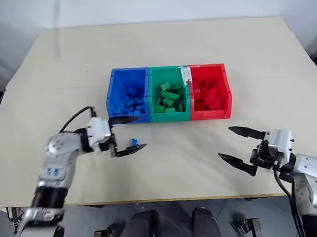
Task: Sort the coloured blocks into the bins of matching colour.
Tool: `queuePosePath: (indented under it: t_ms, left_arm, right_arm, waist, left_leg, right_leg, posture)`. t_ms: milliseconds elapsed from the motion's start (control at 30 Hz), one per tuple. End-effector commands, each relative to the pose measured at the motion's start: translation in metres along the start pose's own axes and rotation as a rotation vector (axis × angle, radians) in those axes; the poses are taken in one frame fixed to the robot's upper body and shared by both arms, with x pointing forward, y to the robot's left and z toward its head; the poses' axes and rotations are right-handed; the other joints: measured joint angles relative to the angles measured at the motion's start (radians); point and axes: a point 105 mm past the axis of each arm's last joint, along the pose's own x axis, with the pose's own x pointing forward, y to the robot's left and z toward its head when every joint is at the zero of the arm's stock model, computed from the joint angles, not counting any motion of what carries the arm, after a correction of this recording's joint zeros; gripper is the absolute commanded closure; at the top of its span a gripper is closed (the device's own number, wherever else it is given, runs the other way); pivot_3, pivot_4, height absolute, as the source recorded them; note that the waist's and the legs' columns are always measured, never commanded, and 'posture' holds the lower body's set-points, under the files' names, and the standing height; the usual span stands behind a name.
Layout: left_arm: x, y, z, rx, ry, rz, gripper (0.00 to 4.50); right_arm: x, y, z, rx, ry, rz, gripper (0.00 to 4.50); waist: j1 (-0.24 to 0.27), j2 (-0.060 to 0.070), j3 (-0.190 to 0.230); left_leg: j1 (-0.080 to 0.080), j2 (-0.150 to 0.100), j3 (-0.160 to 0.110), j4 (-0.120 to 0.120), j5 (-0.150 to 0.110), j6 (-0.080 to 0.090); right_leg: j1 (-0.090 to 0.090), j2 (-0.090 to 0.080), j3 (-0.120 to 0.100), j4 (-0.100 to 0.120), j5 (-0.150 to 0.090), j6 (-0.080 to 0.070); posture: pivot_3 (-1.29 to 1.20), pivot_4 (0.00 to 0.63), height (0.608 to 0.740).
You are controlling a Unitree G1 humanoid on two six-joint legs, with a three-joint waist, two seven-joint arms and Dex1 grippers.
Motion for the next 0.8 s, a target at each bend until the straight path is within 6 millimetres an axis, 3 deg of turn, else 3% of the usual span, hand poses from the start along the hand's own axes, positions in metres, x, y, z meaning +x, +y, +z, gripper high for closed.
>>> queuePosePath:
  t_ms: [33, 233, 367, 467, 633, 800]
  left_arm:
    - [-0.030, -0.009, 0.007, 0.035, 0.023, 0.087, 0.11]
    - [-0.090, -0.014, -0.008, -0.025, 0.131, 0.322, 0.11]
    - [-0.099, -0.018, -0.009, -0.044, 0.154, 0.361, 0.11]
    - [-0.088, -0.017, -0.007, -0.053, 0.138, 0.340, 0.11]
    - [-0.052, -0.024, -0.001, -0.109, 0.088, 0.254, 0.11]
    - [-0.009, -0.011, -0.010, -0.166, 0.100, 0.294, 0.11]
  right_arm:
    - [-0.001, -0.006, 0.004, -0.038, -0.005, 0.026, 0.00]
    - [-0.001, -0.012, 0.007, -0.052, -0.013, 0.060, 0.00]
    - [-0.003, -0.013, 0.009, -0.050, -0.015, 0.073, 0.00]
    - [-0.004, -0.009, 0.009, -0.052, -0.005, 0.117, 0.00]
    - [-0.001, 0.003, 0.017, -0.102, -0.031, 0.198, 0.00]
    - [0.003, 0.013, 0.019, -0.107, -0.038, 0.197, 0.00]
  waist:
    - [-0.004, 0.000, 0.000]
    - [-0.006, 0.000, 0.000]
    - [-0.005, 0.000, 0.000]
    - [-0.004, 0.000, 0.000]
    - [-0.007, 0.000, 0.000]
    - [-0.003, 0.000, 0.000]
  left_leg:
    - [0.000, 0.000, -0.001, 0.000, 0.000, 0.000]
    - [0.001, 0.000, -0.001, 0.000, 0.000, 0.000]
    - [0.001, 0.001, -0.001, -0.001, -0.001, 0.000]
    - [0.001, 0.000, 0.000, -0.001, -0.001, 0.000]
    - [0.001, 0.000, 0.000, -0.001, -0.001, 0.000]
    - [0.001, -0.001, 0.000, -0.001, -0.001, 0.000]
  right_leg:
    - [0.000, -0.001, 0.001, 0.000, 0.000, 0.000]
    - [0.001, 0.000, 0.000, 0.000, 0.000, 0.000]
    - [0.001, -0.001, 0.000, 0.000, 0.000, 0.000]
    - [0.001, -0.001, 0.000, 0.000, 0.000, 0.000]
    - [0.001, 0.000, 0.000, 0.000, 0.000, 0.000]
    - [0.000, 0.000, 0.000, 0.000, 0.000, 0.000]
  posture:
    - [0.00, 0.150, 0.740]
    - [0.00, 0.150, 0.740]
    - [0.00, 0.150, 0.740]
    - [0.00, 0.150, 0.740]
    - [0.00, 0.150, 0.740]
    - [0.00, 0.150, 0.740]
